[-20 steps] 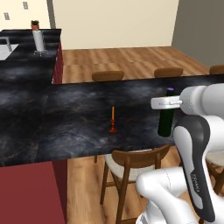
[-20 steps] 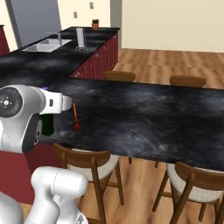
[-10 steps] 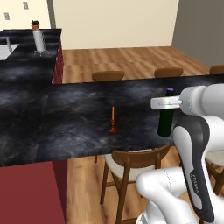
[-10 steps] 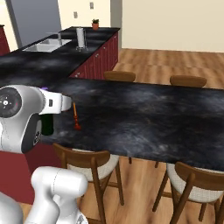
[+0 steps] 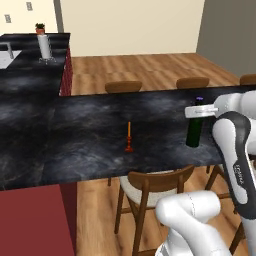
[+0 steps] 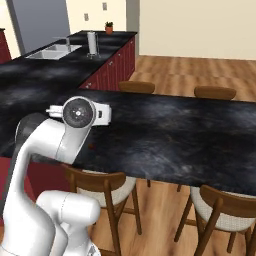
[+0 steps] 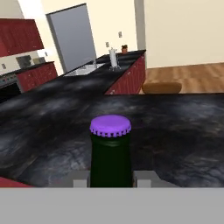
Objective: Get the candle and the beer from the cabinet and move them to the dining counter.
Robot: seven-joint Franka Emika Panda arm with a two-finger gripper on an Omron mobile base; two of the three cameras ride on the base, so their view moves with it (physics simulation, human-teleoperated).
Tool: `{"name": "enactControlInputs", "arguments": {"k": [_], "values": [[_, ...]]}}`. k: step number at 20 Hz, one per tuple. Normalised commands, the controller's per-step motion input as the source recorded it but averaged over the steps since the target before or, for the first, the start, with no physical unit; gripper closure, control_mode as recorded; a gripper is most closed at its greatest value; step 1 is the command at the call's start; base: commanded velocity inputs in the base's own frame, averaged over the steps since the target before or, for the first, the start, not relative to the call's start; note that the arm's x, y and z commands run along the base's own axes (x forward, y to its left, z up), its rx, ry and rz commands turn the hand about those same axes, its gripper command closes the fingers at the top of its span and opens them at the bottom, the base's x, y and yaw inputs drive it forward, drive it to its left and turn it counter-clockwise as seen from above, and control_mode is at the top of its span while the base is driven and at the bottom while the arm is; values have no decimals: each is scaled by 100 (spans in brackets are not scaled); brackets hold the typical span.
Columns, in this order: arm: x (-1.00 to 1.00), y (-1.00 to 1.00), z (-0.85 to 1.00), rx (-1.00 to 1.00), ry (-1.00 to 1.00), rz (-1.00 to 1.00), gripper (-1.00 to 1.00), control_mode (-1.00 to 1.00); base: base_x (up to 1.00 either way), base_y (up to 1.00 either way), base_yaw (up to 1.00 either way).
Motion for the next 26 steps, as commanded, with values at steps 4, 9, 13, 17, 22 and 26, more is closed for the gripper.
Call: {"name": "enactControlInputs", "arguments": {"k": [4,9,13,17,22,26], "values": [[75,-15,-46,0,5,27,100,-100,0,0,0],[94,0,-50,0,10,23,100,-100,0,0,0],[89,0,-61,0,9,22,100,-100,0,0,0],[79,0,-60,0,1,21,100,-100,0,0,0],[70,0,-56,0,0,21,100,-100,0,0,0],[63,2,-65,4,6,13,100,-100,0,0,0]]}}
